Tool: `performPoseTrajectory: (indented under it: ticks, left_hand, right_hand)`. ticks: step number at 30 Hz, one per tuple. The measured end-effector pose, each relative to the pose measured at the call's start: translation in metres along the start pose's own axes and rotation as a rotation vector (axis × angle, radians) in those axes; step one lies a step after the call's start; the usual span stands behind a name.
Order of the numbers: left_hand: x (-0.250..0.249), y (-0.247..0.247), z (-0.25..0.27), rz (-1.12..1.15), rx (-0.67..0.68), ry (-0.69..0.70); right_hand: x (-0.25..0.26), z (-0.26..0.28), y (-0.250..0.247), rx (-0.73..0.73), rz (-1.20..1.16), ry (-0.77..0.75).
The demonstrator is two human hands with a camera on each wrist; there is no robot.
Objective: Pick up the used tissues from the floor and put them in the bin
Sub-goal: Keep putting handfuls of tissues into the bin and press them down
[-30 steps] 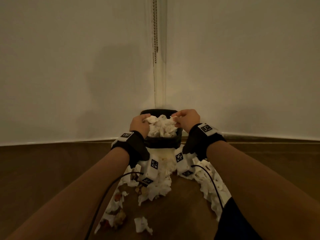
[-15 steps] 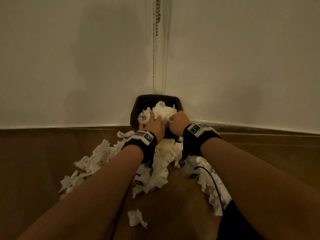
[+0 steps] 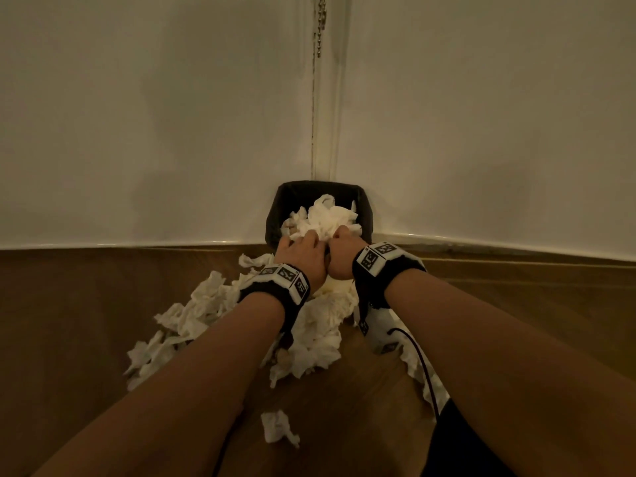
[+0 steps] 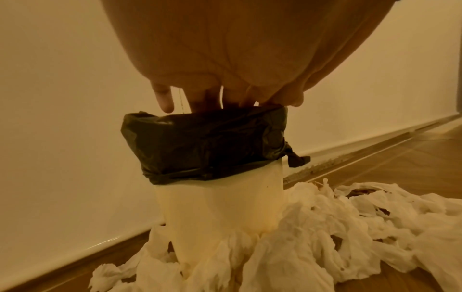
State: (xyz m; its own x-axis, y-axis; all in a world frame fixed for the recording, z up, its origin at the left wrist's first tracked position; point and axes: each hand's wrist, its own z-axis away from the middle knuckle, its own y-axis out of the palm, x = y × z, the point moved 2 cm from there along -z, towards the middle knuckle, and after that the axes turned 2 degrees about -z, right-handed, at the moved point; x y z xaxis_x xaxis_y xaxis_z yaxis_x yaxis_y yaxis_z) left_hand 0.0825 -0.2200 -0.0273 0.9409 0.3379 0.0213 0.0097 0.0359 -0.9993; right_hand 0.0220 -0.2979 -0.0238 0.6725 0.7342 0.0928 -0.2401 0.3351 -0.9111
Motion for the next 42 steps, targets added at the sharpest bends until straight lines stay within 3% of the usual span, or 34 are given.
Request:
performPoseTrajectory:
  ticks: [7, 9, 13, 15, 19, 23, 28, 33, 42]
  left_hand:
    - [0.010, -0.004, 0.000, 0.022, 0.078, -0.052]
    - [0.009, -0.009, 0.005, 0.041, 0.009, -0.060]
    - [0.010, -0.019, 0.022, 0.186, -0.263, -0.062]
    - [0.012, -0.020, 0.036, 0.325, -0.270, -0.076]
    - [0.013, 0.002, 0.068, 0.342, -0.130, -0.132]
    - [0.013, 0.039, 0.098, 0.300, 0.079, -0.176]
    - [0.011, 0.090, 0.131, 0.303, 0.345, -0.146]
    - [0.007, 0.139, 0.159, 0.287, 0.472, -0.105]
    - [0.001, 0.193, 0.190, 0.237, 0.727, -0.167]
  right_hand:
    - [0.003, -0.003, 0.003, -0.030, 0.066, -0.014]
    - [0.006, 0.001, -0.002, -0.086, 0.061, -0.015]
    - [0.014, 0.021, -0.025, -0.305, 0.061, -0.046]
    - [0.018, 0.035, -0.035, -0.352, 0.027, -0.077]
    - [0.031, 0.059, -0.039, -0.306, -0.095, -0.150]
    - [0.050, 0.069, -0.018, -0.243, -0.031, -0.207]
    - [0.052, 0.050, 0.022, -0.051, 0.024, -0.153]
    - [0.051, 0.027, 0.046, 0.088, 0.112, -0.151]
    - [0.040, 0.002, 0.095, 0.272, 0.121, -0.070]
